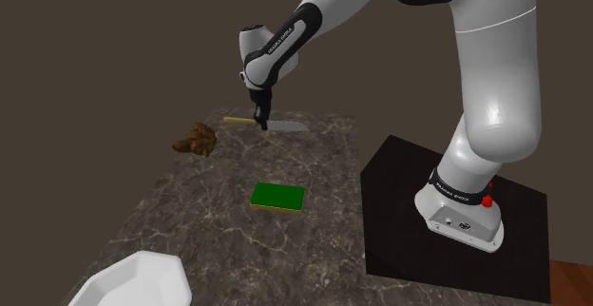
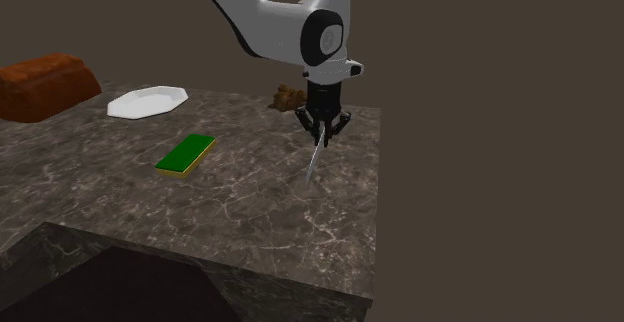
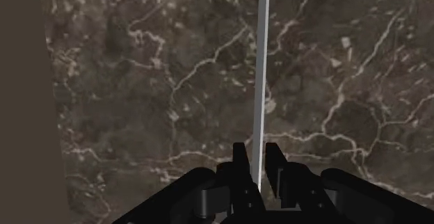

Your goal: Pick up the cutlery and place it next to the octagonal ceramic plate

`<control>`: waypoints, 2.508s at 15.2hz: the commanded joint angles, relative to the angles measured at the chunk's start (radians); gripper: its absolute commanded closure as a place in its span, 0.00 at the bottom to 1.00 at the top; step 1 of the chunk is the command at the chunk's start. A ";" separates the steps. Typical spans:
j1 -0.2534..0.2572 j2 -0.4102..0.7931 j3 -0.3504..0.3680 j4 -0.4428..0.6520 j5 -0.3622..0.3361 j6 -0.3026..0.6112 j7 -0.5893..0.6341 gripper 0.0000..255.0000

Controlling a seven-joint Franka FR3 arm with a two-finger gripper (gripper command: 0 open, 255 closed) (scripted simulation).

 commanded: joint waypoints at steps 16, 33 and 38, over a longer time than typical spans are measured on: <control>-0.003 -0.076 0.004 0.018 0.007 -0.094 -0.004 1.00; 0.027 -0.230 0.027 -0.018 0.016 -0.211 0.045 1.00; 0.082 -0.324 0.067 -0.150 0.020 -0.173 0.139 1.00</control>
